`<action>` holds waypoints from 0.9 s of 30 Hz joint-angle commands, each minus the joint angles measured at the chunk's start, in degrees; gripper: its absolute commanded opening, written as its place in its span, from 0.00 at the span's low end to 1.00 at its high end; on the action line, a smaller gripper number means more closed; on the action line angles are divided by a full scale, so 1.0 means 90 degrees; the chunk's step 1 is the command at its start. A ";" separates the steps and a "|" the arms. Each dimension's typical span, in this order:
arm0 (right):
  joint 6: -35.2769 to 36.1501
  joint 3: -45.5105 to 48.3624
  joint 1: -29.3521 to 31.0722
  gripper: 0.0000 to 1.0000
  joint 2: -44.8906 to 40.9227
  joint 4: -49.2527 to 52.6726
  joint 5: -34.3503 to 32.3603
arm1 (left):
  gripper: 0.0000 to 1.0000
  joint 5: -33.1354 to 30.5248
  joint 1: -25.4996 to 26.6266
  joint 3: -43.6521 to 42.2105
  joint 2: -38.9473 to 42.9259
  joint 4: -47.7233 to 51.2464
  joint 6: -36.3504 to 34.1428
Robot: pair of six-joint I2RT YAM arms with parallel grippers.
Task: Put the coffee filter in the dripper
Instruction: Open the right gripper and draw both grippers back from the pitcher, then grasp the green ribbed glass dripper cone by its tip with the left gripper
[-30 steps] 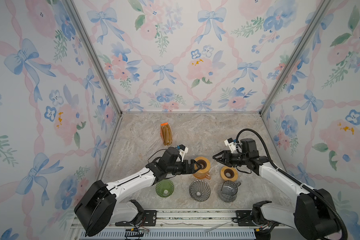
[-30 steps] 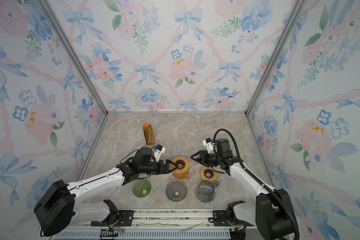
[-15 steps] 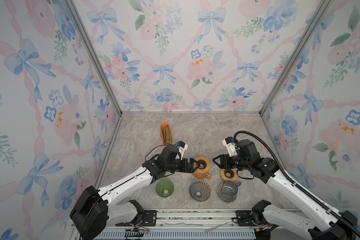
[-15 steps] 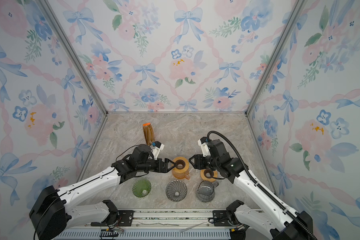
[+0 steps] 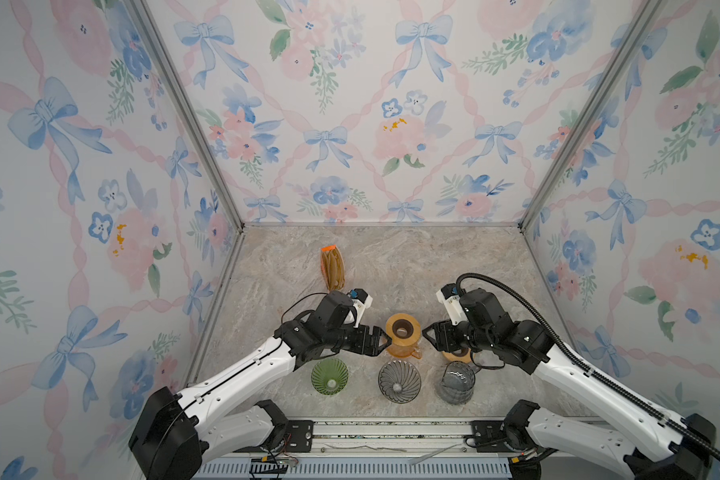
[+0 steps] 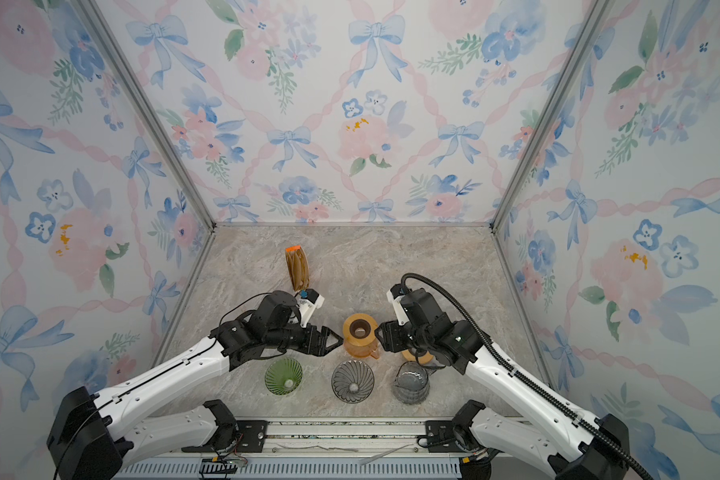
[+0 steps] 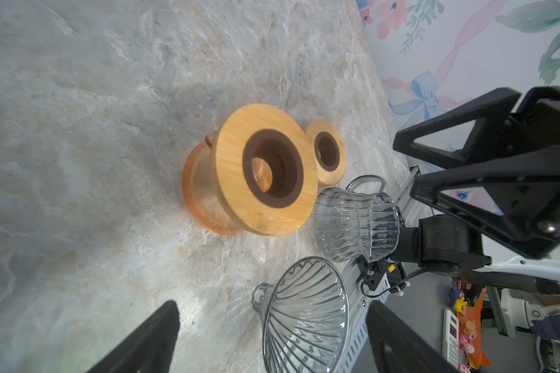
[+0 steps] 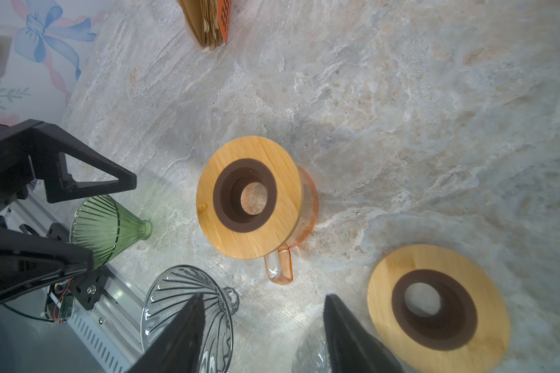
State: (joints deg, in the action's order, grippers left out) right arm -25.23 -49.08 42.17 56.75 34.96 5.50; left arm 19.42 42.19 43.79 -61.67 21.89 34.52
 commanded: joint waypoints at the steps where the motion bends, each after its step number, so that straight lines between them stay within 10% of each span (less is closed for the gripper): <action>1: 0.0055 -0.0077 0.0262 0.61 0.0101 0.0030 -0.0050 | 0.91 -0.0666 -0.0026 0.0297 0.0383 0.1080 -0.0328; 13: -0.0165 -0.0189 0.1072 0.67 0.0358 -0.0660 -0.0268 | 0.87 -0.2424 -0.0382 0.0366 0.1406 0.2993 0.0705; 27: 0.0050 -0.0206 0.1095 0.67 0.0592 -0.0804 -0.0152 | 0.68 -0.1865 -0.0826 -0.0953 0.2375 0.3386 0.2266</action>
State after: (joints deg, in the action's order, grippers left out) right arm -25.85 -49.08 51.48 61.69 27.73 4.19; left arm 0.21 34.94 37.43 -41.28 50.61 50.89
